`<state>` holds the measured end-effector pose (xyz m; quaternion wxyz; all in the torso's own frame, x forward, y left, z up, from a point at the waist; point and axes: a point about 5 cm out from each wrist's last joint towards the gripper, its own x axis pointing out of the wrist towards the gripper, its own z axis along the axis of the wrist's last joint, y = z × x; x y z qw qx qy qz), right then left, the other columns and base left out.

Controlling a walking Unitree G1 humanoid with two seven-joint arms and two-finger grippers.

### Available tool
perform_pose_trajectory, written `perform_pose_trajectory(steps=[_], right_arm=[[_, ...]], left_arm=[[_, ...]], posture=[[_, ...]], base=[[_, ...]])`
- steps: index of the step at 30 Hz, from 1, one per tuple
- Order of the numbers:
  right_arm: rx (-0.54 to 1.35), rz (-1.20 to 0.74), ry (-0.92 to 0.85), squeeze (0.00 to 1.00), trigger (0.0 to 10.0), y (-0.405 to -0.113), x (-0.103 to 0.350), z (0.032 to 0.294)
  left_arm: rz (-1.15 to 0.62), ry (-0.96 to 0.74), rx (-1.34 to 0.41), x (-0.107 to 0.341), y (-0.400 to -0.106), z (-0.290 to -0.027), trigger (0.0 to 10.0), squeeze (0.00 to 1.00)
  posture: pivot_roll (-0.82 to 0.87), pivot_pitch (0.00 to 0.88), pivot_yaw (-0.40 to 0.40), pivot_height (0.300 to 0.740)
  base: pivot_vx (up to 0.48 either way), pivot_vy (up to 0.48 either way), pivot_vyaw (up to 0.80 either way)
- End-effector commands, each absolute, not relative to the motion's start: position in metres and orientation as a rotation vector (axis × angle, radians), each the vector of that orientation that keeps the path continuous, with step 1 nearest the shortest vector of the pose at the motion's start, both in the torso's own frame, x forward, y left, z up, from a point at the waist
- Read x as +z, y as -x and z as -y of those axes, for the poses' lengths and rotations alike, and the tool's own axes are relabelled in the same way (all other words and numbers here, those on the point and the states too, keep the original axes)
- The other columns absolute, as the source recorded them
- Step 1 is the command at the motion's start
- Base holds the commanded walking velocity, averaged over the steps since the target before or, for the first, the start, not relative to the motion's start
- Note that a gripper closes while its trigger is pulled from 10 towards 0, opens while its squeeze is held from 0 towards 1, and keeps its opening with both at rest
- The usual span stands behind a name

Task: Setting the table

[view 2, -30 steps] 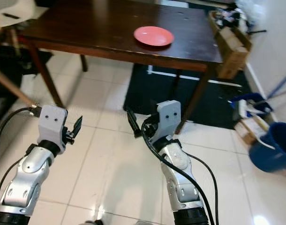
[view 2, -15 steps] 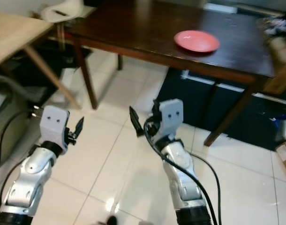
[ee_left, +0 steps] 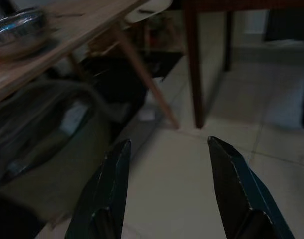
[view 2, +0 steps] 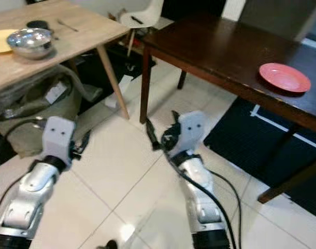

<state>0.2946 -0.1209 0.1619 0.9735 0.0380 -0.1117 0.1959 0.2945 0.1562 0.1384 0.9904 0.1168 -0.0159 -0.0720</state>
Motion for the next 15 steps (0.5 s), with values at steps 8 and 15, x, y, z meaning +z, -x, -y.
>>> perform_pose_trajectory(steps=[8,15], right_arm=[[0.388,0.211,-0.082,0.0,10.0,-0.294,0.1586,0.1234],[0.389,0.211,-0.084,0.0,10.0,-0.2937,0.1584,0.123]], left_arm=[[0.007,-0.239,-0.153,0.1337,-0.2942,-0.1545,10.0,0.0],[0.004,-0.244,-0.15,0.1333,-0.2943,-0.155,10.0,0.0]], posture=[[-0.11,0.0,0.021,0.74],[-0.11,0.0,0.023,0.74]], base=[[0.0,0.0,0.79],[0.0,0.0,0.79]])
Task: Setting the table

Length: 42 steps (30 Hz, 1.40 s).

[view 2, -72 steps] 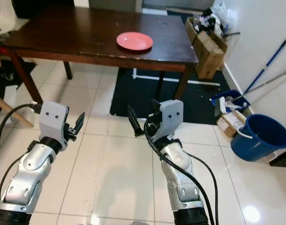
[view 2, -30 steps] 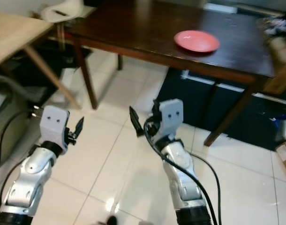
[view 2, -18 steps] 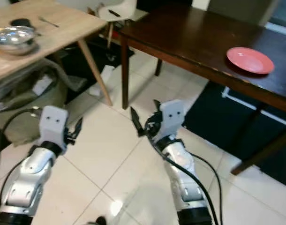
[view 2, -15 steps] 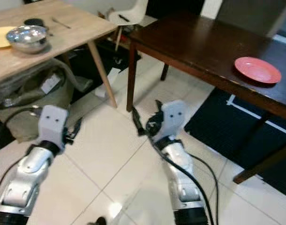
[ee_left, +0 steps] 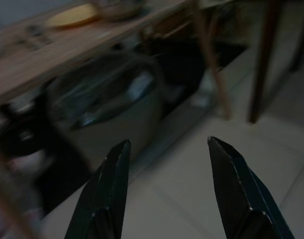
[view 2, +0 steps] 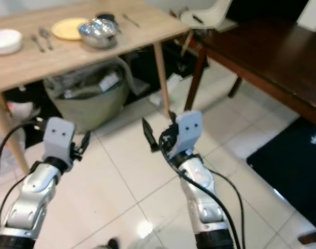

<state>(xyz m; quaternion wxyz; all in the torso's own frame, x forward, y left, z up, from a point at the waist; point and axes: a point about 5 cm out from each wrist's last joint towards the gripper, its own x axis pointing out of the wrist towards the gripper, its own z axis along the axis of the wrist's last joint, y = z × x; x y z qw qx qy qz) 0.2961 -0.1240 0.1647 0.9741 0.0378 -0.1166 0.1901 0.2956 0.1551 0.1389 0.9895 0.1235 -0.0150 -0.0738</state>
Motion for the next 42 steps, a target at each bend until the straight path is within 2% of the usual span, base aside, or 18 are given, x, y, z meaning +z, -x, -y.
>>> perform_pose_trajectory(steps=[1,27,31,42], right_arm=[[0.39,0.21,-0.084,0.0,10.0,-0.293,0.158,0.123],[0.389,0.188,-0.09,0.0,10.0,-0.294,0.152,0.124],[0.382,0.194,-0.113,0.0,10.0,-0.294,0.153,0.125],[0.383,0.206,-0.124,0.0,10.0,-0.294,0.155,0.125]], left_arm=[[0.001,-0.247,-0.148,0.132,-0.294,-0.156,10.0,0.0],[-0.024,-0.279,-0.087,0.122,-0.291,-0.166,10.0,0.0],[-0.033,-0.315,-0.036,0.121,-0.294,-0.171,10.0,0.0],[-0.028,-0.313,-0.035,0.122,-0.294,-0.171,10.0,0.0]], posture=[[-0.11,0.0,0.024,0.74],[-0.1,0.0,0.014,0.74],[-0.11,0.0,0.012,0.74],[-0.1,0.0,0.012,0.74]], base=[[0.0,0.0,0.79],[0.0,0.0,0.79],[0.421,0.0,0.18],[0.48,0.0,0.0]])
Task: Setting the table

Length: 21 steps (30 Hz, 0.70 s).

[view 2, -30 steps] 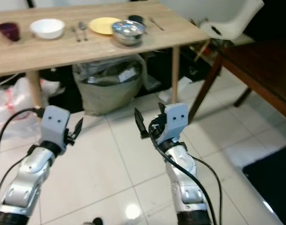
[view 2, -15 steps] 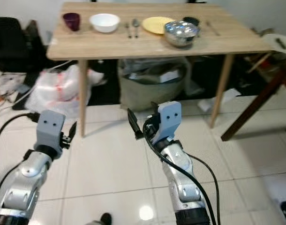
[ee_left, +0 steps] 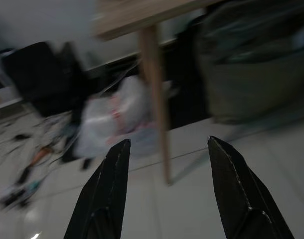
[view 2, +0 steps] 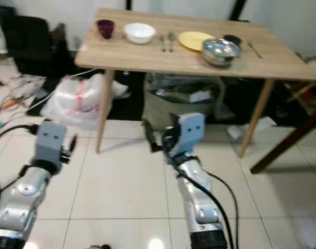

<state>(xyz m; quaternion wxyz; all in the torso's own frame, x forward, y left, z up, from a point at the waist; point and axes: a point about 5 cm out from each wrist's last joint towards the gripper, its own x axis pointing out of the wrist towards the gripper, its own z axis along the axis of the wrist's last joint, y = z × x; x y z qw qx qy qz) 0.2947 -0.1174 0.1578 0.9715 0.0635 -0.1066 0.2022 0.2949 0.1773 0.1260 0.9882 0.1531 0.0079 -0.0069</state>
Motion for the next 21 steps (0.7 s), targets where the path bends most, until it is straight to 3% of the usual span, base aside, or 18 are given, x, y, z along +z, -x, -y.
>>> perform_pose_trajectory(steps=[1,21], right_arm=[[0.383,0.207,-0.125,0.0,10.0,-0.294,0.155,0.125],[0.371,0.262,-0.151,0.0,10.0,-0.296,0.167,0.127]], left_arm=[[-0.028,-0.313,-0.036,0.122,-0.294,-0.171,10.0,0.0],[0.052,-0.347,-0.026,0.135,-0.297,-0.173,10.0,0.0]], posture=[[-0.1,0.0,0.012,0.74],[-0.1,0.0,0.013,0.74]], base=[[0.48,0.0,0.0],[0.48,0.0,0.0]])
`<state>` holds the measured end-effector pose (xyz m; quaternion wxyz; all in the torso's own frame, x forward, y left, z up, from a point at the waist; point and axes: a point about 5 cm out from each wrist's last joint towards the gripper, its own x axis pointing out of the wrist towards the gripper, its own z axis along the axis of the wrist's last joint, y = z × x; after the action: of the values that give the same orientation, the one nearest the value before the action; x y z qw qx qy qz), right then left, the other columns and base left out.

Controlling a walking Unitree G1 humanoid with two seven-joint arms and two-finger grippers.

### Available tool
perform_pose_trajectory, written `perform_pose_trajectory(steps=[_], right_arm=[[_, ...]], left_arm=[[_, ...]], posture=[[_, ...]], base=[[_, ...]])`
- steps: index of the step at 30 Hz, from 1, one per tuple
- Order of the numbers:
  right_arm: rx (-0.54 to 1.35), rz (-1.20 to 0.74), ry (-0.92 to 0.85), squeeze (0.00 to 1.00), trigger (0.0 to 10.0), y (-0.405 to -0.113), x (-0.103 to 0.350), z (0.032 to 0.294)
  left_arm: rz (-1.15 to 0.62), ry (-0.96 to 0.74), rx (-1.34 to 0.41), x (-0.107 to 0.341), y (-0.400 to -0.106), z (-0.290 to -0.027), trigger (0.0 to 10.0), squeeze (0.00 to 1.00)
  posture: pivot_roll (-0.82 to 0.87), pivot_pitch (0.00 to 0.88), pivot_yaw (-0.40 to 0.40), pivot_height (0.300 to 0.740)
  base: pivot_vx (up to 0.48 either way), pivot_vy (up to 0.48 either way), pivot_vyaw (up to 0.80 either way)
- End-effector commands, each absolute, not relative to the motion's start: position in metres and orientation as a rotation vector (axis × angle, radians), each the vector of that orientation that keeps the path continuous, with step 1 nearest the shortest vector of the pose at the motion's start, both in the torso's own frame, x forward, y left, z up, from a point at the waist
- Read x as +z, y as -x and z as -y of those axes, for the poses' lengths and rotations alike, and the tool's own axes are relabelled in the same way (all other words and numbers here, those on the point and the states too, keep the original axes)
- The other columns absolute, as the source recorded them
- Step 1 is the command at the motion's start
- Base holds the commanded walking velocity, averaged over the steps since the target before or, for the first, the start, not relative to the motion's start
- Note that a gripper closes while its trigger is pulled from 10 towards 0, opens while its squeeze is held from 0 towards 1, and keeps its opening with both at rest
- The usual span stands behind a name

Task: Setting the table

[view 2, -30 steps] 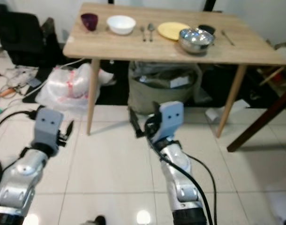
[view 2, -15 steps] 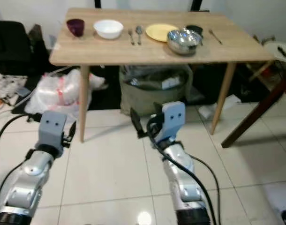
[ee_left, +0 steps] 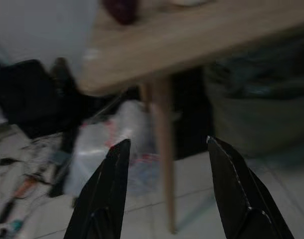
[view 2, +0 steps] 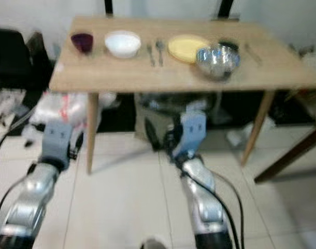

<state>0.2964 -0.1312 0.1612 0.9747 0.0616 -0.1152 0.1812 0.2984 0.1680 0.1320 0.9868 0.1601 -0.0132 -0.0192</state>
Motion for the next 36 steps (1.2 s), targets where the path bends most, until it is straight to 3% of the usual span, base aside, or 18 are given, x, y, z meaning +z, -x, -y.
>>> perform_pose_trajectory(steps=[1,7,12,29,36], right_arm=[[0.364,0.288,-0.161,0.0,10.0,-0.297,0.173,0.128],[0.36,0.41,-0.203,0.0,10.0,-0.299,0.207,0.129],[0.393,0.443,-0.239,0.0,10.0,-0.301,0.218,0.12],[0.478,0.27,-0.289,0.0,10.0,-0.304,0.185,0.087],[0.438,0.222,-0.207,0.0,10.0,-0.309,0.171,0.082]], left_arm=[[0.084,-0.346,-0.032,0.141,-0.298,-0.174,10.0,0.0],[0.218,-0.328,-0.069,0.172,-0.301,-0.174,10.0,0.0],[0.23,-0.334,-0.065,0.18,-0.306,-0.176,10.0,0.0],[0.221,-0.345,-0.093,0.177,-0.303,-0.176,10.0,0.0],[0.215,-0.346,-0.098,0.175,-0.301,-0.175,10.0,0.0]], posture=[[-0.1,0.0,0.013,0.74],[-0.1,0.0,0.014,0.74],[-0.09,0.0,0.017,0.74],[-0.07,0.002,0.026,0.74],[-0.07,0.003,0.022,0.74]], base=[[0.48,0.0,0.0],[0.48,0.0,0.0],[0.48,0.0,0.0],[0.48,0.0,0.0],[0.48,0.0,0.0]])
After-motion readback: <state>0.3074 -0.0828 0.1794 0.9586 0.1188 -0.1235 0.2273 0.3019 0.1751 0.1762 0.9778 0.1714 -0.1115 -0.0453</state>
